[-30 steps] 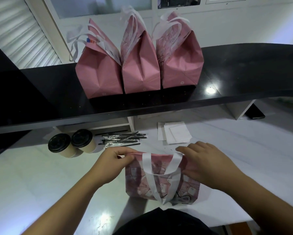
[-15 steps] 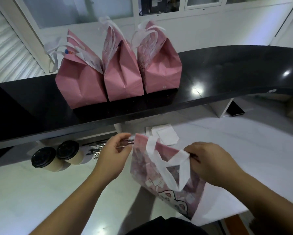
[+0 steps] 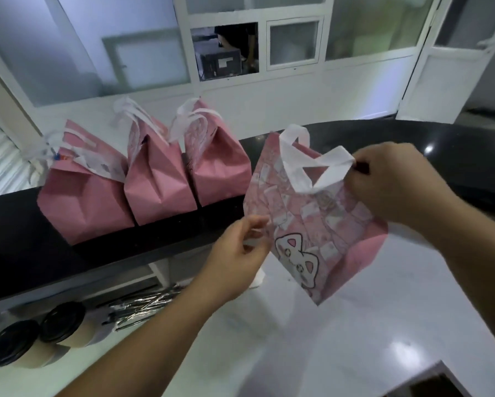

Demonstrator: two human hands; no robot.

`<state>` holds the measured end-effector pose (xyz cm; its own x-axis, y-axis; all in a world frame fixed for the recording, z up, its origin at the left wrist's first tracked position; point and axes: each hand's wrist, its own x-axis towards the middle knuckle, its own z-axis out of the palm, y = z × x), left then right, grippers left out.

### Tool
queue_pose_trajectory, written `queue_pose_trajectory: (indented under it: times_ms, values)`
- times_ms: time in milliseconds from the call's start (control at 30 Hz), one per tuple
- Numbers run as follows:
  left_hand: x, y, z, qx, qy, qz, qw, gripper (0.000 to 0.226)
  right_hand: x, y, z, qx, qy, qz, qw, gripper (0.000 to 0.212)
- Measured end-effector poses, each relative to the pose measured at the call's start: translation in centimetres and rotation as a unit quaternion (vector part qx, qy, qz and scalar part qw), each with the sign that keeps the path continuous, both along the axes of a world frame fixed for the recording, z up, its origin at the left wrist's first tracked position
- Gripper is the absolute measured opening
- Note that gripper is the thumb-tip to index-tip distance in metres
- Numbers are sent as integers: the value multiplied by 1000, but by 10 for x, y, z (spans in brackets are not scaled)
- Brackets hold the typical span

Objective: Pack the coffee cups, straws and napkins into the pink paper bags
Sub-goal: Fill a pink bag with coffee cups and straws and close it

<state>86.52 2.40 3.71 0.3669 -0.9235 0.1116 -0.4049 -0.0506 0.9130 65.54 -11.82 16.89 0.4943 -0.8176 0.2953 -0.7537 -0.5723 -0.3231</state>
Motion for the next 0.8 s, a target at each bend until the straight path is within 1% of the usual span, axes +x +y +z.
queue_pose_trajectory:
  times_ms: [133,267,400,433,567,667,733,800]
  values:
    - [-8,-38,17,13,-11,-16,1000,35,18,-52,14,-31,-19,-25,999,36]
    - [-10,-76,22,43,-11,0,999,42,47,-99,20,-22,-42,-40,998,33]
    - [-11,-108,23,68,-21,8,997,69,82,-136,20,-14,-75,-59,995,28]
    - [-10,-116,23,75,-22,8,997,73,90,-145,19,-11,-80,-60,995,26]
    - [-1,-141,22,97,-15,21,995,78,123,-178,11,-5,-96,-69,993,22]
    - [10,-158,25,102,-36,40,993,81,147,-199,4,-3,-105,-71,992,21]
    - [19,-168,26,100,-49,50,993,79,165,-210,1,0,-108,-68,992,24]
    - [28,-178,27,95,-51,57,992,72,183,-219,-2,7,-112,-65,992,26]
